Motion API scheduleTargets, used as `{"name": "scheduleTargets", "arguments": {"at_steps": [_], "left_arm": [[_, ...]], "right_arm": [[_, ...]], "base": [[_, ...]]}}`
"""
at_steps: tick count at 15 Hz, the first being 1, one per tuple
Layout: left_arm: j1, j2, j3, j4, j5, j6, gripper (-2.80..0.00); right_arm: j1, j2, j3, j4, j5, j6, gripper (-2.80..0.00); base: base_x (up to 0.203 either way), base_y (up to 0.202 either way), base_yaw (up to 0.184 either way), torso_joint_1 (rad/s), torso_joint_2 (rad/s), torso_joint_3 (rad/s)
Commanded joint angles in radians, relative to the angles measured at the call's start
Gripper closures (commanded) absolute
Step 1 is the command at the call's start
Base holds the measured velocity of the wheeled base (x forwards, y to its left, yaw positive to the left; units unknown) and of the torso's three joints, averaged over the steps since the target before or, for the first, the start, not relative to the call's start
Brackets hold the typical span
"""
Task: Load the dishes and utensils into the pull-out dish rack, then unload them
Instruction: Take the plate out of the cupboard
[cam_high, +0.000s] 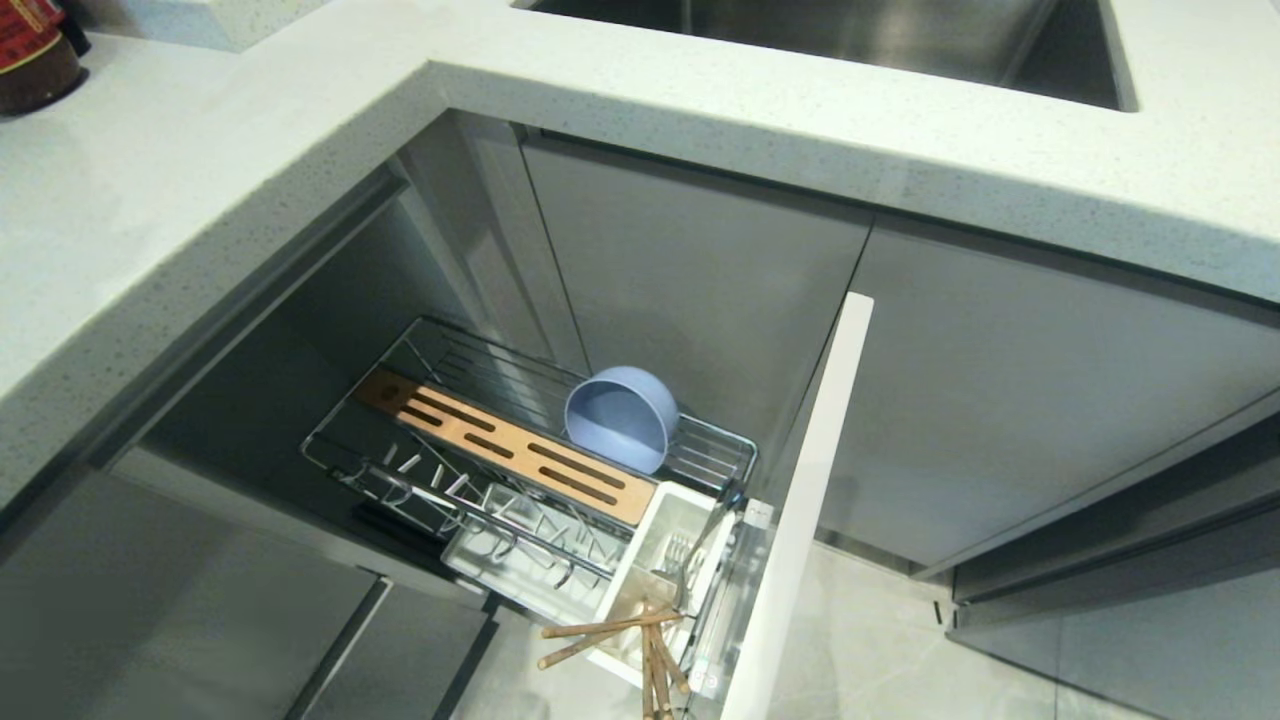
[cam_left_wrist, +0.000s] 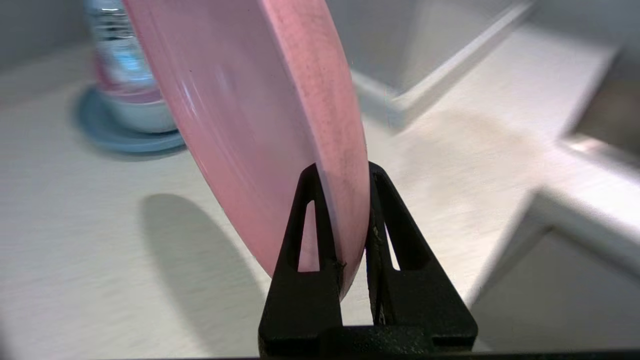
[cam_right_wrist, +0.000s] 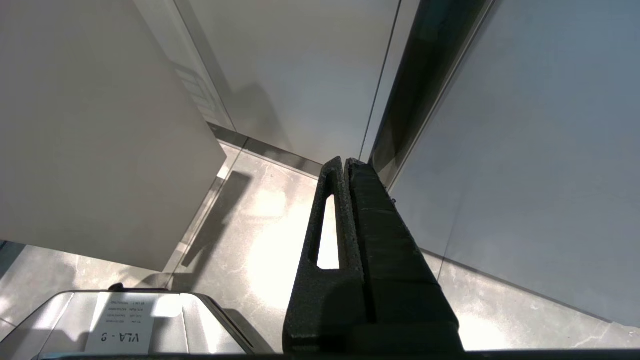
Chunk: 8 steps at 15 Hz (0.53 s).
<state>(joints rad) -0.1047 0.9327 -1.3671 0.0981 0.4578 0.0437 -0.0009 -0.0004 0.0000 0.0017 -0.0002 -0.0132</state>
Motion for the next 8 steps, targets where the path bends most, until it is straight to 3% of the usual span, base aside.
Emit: {"name": "scheduleTargets", "arguments": {"at_steps": [1, 4, 6, 8], "left_arm": [[0.096, -0.004, 0.014, 0.057, 0.003, 0.051, 0.0], [0.158, 0.007, 0.011, 0.257, 0.006, 0.262, 0.0], [0.172, 0.036, -0.037, 0.421, 0.011, 0.32, 0.0], [0.184, 0.08, -0.153, 0.646, 0.019, 0.336, 0.0]], "right_arm": [[-0.001, 0.0, 0.0, 0.0, -0.001, -0.001, 0.0], [0.0, 0.0, 0.0, 0.0, 0.0, -0.001, 0.0], [0.001, 0.0, 0.0, 0.0, 0.0, -0.001, 0.0], [0.001, 0.0, 0.0, 0.0, -0.001, -0.001, 0.0]], "base": [[0.0, 0.0, 0.0, 0.0, 0.0, 0.0], [0.0, 0.0, 0.0, 0.0, 0.0, 0.0], [0.0, 0.0, 0.0, 0.0, 0.0, 0.0], [0.0, 0.0, 0.0, 0.0, 0.0, 0.0]]}}
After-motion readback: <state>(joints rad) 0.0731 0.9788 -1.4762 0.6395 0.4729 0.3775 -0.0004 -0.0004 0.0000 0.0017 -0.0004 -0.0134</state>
